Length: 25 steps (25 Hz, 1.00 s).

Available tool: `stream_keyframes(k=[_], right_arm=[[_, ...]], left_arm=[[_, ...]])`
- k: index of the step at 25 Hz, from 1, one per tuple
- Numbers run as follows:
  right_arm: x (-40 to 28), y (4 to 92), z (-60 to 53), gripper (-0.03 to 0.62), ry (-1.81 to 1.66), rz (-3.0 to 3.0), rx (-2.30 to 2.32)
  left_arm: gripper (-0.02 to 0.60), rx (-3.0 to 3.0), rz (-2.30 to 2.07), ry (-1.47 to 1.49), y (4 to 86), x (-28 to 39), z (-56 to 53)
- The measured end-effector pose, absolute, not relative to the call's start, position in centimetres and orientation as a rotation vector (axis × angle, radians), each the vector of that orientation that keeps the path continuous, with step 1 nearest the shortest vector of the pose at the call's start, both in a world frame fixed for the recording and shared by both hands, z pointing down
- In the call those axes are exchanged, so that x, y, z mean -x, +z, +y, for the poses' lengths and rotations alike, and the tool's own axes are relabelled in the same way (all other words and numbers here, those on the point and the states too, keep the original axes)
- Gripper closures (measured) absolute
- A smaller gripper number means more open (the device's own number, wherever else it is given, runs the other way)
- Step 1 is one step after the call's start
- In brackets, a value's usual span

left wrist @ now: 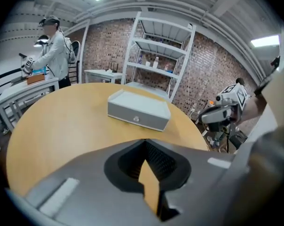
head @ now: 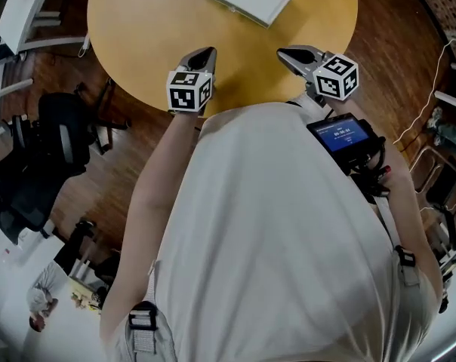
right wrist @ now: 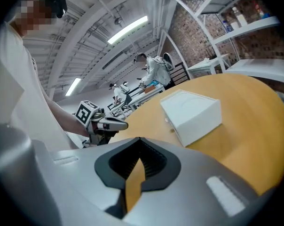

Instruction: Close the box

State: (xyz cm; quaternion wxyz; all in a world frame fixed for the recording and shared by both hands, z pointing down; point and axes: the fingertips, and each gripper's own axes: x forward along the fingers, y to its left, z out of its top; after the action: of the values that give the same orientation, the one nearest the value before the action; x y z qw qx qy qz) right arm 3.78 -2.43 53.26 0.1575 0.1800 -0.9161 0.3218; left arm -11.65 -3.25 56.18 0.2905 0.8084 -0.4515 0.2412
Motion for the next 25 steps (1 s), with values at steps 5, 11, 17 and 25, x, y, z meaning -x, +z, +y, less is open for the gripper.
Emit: stream_keyframes(k=[5,11,17,25], right_arm=[[-1.7,52.1,-1.8,0.594,0.832,-2.646,-0.389],[-0.9,51.8,-1.6,0.594,0.792,-2.647,-0.352],[-1.2,51.9,-1.8,0.594,0.781,-2.643,-0.370],[-1.5,51.8,-2.3,0.594,0.748,-2.639,-0.395]], left_arm=[[0.581,-2.139,-1.281,0.567,54.7,12.6,-0.6],[0.581,-2.156,-1.301,0.556,53.7,12.6,0.2],[0.581,-2.177,-1.286,0.562,53.5,12.3,-0.3],[0.581,-2.196,-1.255,0.572,53.7,11.7,-0.9]])
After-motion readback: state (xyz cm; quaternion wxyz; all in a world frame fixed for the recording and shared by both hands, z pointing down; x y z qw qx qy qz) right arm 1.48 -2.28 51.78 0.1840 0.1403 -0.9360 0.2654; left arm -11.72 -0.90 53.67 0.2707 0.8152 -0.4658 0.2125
